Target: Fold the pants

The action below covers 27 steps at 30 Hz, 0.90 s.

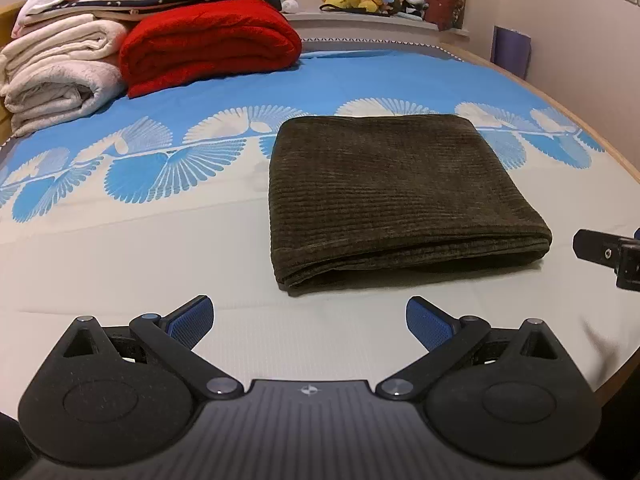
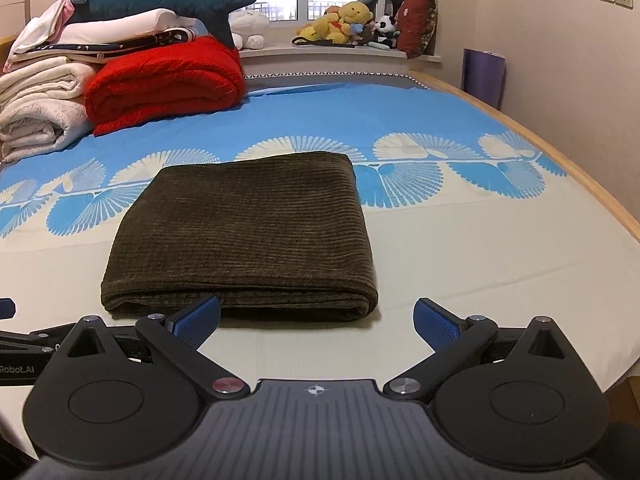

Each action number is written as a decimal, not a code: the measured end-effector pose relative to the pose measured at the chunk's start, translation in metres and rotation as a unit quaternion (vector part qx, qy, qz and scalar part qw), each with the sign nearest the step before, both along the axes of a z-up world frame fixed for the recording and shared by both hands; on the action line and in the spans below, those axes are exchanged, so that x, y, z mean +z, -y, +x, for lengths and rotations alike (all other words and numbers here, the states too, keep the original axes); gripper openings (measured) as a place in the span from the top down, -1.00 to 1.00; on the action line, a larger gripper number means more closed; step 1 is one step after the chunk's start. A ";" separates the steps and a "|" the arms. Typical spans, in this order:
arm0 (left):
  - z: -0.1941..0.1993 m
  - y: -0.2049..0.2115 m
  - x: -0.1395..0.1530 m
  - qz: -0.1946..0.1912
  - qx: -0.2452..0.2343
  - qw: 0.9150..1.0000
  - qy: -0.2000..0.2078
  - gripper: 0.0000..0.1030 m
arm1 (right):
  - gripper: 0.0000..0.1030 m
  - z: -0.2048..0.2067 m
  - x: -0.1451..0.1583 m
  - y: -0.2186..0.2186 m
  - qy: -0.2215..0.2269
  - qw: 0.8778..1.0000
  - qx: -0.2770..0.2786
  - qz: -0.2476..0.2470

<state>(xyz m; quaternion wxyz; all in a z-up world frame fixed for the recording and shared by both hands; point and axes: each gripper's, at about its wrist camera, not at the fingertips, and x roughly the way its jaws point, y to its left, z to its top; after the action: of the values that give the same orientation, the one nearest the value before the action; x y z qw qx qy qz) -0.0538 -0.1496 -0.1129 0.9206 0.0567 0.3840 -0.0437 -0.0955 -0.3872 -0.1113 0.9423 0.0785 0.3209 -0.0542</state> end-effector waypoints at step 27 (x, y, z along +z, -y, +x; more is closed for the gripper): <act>-0.002 -0.004 0.001 0.002 0.000 1.000 0.004 -0.99 | -0.98 -0.001 -0.001 -0.001 0.001 1.000 0.005 -0.004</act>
<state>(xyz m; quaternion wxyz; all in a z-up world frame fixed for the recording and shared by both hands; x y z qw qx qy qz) -0.0557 -0.1453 -0.1114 0.9221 0.0581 0.3801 -0.0425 -0.0964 -0.3866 -0.1121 0.9432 0.0732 0.3201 -0.0504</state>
